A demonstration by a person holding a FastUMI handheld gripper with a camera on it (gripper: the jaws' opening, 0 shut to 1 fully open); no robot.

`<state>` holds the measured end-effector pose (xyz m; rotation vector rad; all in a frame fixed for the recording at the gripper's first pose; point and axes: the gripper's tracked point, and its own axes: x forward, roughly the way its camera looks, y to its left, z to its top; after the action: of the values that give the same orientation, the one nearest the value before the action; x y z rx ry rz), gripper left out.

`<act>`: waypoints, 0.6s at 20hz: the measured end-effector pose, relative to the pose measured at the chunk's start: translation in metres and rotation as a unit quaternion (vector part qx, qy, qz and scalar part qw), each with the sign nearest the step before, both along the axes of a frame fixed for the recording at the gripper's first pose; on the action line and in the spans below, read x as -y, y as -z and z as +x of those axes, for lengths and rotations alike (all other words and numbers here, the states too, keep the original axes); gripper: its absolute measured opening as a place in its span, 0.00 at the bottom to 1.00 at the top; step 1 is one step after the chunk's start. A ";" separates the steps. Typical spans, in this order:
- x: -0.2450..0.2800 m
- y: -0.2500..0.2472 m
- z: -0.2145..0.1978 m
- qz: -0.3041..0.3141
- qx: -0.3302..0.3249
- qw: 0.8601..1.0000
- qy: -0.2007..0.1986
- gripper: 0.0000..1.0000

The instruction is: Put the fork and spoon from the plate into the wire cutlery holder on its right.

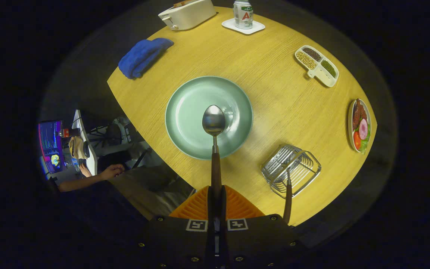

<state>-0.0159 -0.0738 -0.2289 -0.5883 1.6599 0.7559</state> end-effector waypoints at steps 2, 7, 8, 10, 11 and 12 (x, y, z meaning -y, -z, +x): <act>0.024 -0.015 0.011 -0.012 0.005 1.000 0.008 0.05; 0.083 -0.044 0.033 -0.042 0.018 0.998 0.041 0.05; 0.093 -0.046 0.033 -0.050 0.018 0.998 0.045 0.05; 0.105 -0.046 0.029 -0.061 0.013 0.997 0.050 0.05; 0.111 -0.047 0.029 -0.062 0.010 0.997 0.054 0.05; 0.115 -0.045 0.029 -0.063 0.009 0.996 0.060 0.05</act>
<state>0.0133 -0.1885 -0.1835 -0.5774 1.7194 0.5609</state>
